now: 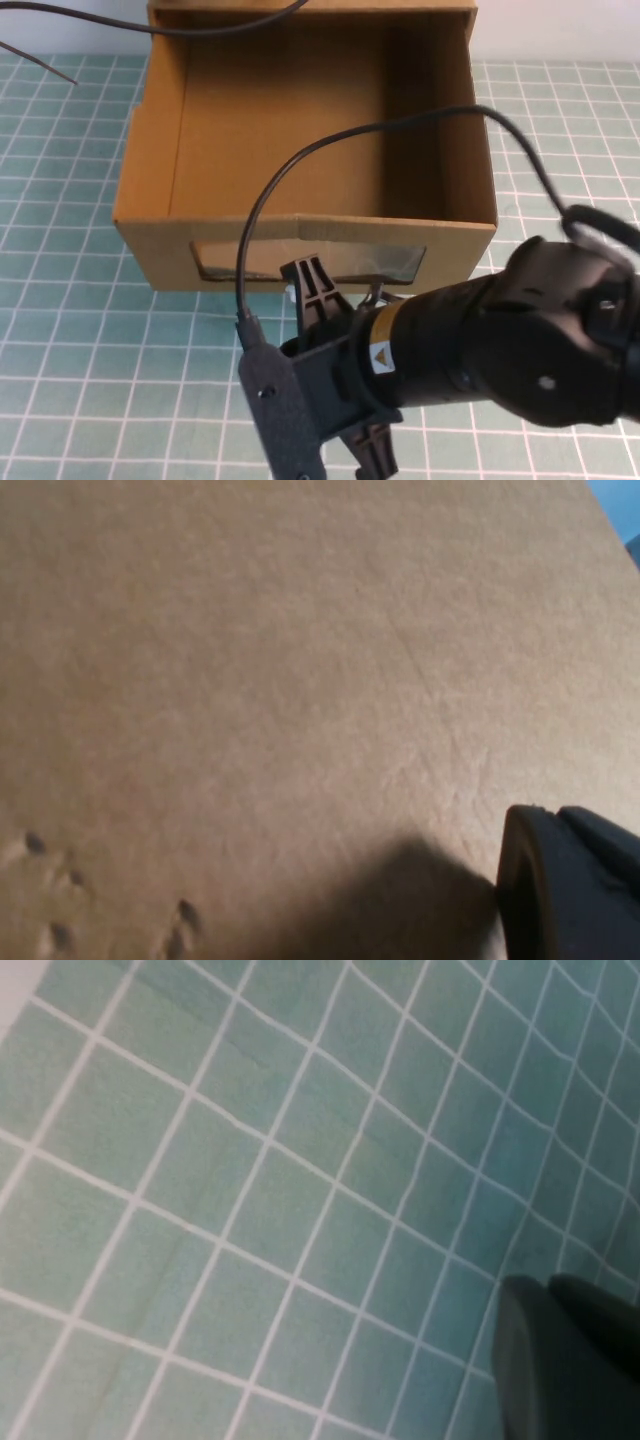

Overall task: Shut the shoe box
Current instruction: Close the shoe box with your right arm

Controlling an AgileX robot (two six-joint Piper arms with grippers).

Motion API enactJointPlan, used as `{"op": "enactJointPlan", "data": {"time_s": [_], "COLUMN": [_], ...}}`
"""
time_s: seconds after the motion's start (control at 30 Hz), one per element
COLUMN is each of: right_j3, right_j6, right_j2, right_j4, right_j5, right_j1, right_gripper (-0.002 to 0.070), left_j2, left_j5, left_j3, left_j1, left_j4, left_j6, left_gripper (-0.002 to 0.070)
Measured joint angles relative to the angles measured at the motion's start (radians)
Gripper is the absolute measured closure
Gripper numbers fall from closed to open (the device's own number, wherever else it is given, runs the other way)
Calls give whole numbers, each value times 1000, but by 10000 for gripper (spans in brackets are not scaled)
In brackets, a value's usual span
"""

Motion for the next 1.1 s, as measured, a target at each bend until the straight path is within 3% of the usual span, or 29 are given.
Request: {"op": "enactJointPlan", "data": {"time_s": [0.2,0.67,0.9,1.1], "right_j3": [0,-162,-321,-334], "right_j6": [0,-5,-10,-50], "right_j2": [64,240,346,351], "right_j4": [-42,-82,-82,-82], "right_j5": [-98,-178,-135,-89], "right_j1": [-20,-277,-308,-285], "right_gripper": [687,687,687,687], "left_j2": [2,2,2,2], "left_j5": [2,2,2,2], "left_j3": [0,0,0,0], "left_j1": [0,0,0,0], "left_j4": [-4,-8,-8,-8], "left_j6": [-2,-2,-2,-2], "left_gripper": [678,678,678,678]}}
